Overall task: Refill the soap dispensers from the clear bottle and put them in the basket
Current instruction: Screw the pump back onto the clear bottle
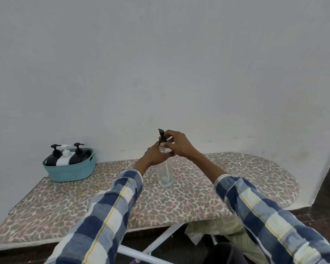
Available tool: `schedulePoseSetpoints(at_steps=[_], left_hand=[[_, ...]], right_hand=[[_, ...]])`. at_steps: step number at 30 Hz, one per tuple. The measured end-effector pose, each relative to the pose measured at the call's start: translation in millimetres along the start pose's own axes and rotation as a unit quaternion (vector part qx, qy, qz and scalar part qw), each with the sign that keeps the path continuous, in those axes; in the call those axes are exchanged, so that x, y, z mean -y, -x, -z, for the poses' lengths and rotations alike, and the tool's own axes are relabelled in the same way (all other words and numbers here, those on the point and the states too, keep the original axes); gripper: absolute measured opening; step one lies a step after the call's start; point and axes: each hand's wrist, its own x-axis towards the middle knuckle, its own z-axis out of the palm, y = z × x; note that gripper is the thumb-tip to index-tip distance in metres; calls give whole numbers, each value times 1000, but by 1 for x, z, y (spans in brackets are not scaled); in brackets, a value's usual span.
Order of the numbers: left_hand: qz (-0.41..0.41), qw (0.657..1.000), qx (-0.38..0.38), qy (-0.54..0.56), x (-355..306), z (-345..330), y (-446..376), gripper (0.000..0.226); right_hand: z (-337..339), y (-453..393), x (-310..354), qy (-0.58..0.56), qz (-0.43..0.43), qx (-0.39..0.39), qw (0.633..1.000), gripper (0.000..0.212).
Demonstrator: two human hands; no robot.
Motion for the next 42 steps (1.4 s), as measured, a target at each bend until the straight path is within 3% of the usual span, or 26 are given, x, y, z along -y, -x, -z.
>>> schedulePoseSetpoints(at_steps=[3, 8, 17, 20, 25, 32, 35, 38, 42], left_hand=[[1, 1000, -14, 4, 6, -4, -3, 81], [13, 999, -46, 24, 8, -8, -1, 52], [20, 998, -38, 48, 12, -10, -1, 76], [4, 998, -35, 52, 16, -11, -4, 73], [6, 997, -33, 70, 9, -6, 3, 64], [9, 997, -32, 69, 13, -9, -1, 79], [-6, 998, -36, 52, 1, -7, 5, 58], [-9, 998, -34, 54, 0, -7, 5, 46], [14, 997, -37, 61, 7, -9, 3, 71]], right_hand=[[-1, -5, -2, 14, -18, 1, 1000, 29], [-8, -6, -1, 75, -17, -28, 997, 39], [7, 1, 2, -21, -46, 37, 998, 28], [4, 1, 0, -25, -55, 27, 998, 21], [-3, -4, 1, 22, -77, -3, 997, 43], [4, 1, 5, 3, -64, 36, 997, 38], [-1, 2, 0, 13, -69, 6, 997, 27], [-5, 2, -2, 28, -73, -11, 997, 31], [-3, 2, 3, 35, -56, 4, 998, 31]])
